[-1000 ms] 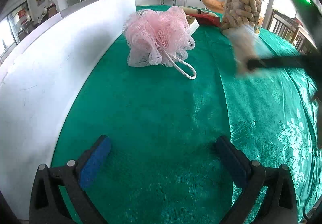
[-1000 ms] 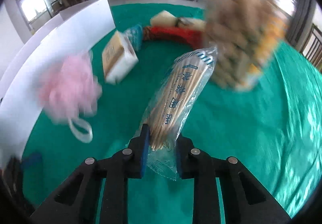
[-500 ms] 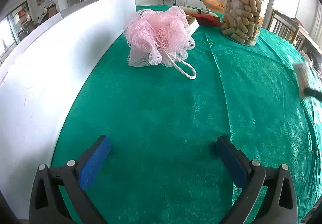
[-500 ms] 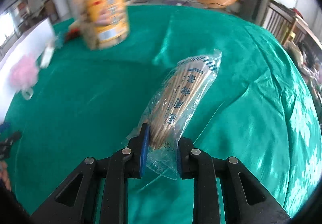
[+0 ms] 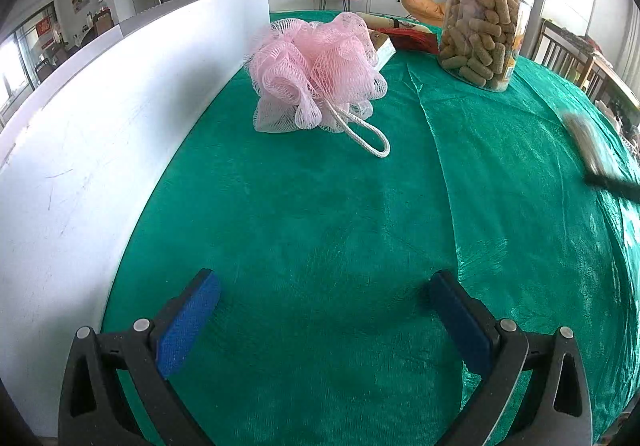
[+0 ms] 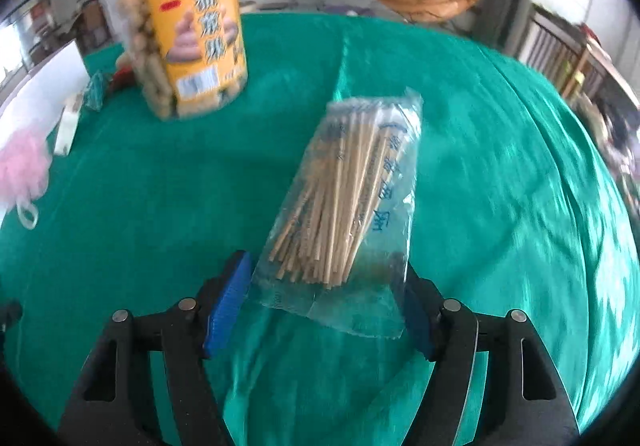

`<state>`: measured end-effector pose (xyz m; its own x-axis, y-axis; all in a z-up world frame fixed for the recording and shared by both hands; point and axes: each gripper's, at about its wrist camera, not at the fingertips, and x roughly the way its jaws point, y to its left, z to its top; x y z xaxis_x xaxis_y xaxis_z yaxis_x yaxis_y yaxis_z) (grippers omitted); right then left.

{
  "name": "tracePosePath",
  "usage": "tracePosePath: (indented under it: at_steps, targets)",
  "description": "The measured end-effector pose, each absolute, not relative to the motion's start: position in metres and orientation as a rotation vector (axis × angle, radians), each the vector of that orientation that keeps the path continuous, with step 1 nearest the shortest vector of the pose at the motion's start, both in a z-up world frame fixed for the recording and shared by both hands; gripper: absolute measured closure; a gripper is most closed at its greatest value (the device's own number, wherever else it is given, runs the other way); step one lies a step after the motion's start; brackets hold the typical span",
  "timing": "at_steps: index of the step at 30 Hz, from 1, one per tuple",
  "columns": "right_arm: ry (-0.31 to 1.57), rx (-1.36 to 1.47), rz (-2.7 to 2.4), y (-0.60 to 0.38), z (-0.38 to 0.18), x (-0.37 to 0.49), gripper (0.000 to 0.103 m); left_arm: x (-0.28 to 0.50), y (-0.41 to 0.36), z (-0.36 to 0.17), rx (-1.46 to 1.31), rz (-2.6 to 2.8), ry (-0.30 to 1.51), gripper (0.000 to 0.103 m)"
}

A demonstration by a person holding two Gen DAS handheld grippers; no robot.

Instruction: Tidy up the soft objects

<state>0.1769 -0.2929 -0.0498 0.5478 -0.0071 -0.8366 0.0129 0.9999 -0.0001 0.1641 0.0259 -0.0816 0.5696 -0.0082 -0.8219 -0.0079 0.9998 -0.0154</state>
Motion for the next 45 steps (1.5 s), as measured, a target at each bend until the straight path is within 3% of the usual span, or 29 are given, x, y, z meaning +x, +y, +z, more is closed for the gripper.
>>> tracePosePath:
  at_steps: [5,11,15,18,26,28,29,30,32,38,40,42,45]
  targets:
    - [0.957,-0.032,0.014,-0.284,-0.050,0.122,0.027,0.164,0.026,-0.082,-0.018,-0.001,0.965,0.000]
    - [0.913,-0.009,0.023,-0.286,-0.056,0.116,0.022,0.163,0.029,-0.080,-0.027,-0.013,0.978,0.000]
    - [0.912,-0.010,0.022,-0.282,-0.055,0.115,0.021,0.173,0.046,-0.069,-0.213,-0.053,0.976,0.000]
    - [0.911,-0.010,0.021,-0.281,-0.055,0.115,0.021,0.200,0.059,-0.051,-0.347,-0.080,0.938,0.000]
    - [0.910,-0.012,0.018,-0.283,-0.055,0.116,0.021,0.301,0.064,-0.046,-0.281,0.113,1.018,0.001]
    - [0.910,-0.012,0.018,-0.283,-0.055,0.116,0.021,0.306,0.066,-0.052,-0.284,0.071,1.005,0.022]
    - [0.910,-0.012,0.018,-0.283,-0.055,0.116,0.021,0.305,0.065,-0.053,-0.276,0.051,0.998,0.051]
    - [0.910,-0.012,0.018,-0.283,-0.055,0.116,0.021,0.303,0.063,-0.052,-0.253,0.035,0.992,0.059]
    - [0.910,-0.010,0.016,-0.284,-0.055,0.116,0.021,0.287,0.059,-0.046,-0.207,-0.014,0.955,0.063]
    - [0.909,-0.006,0.011,-0.284,-0.055,0.116,0.021,0.227,0.035,-0.039,-0.158,-0.210,1.010,0.059]
    - [0.909,-0.006,0.011,-0.284,-0.055,0.117,0.021,0.207,0.029,-0.039,-0.158,-0.229,1.033,0.044]
    - [0.909,-0.006,0.011,-0.284,-0.055,0.117,0.021,0.197,0.023,-0.039,-0.147,-0.204,1.032,0.009]
    - [0.909,-0.007,0.011,-0.285,-0.055,0.117,0.021,0.186,0.016,-0.042,-0.125,-0.196,0.995,0.007]
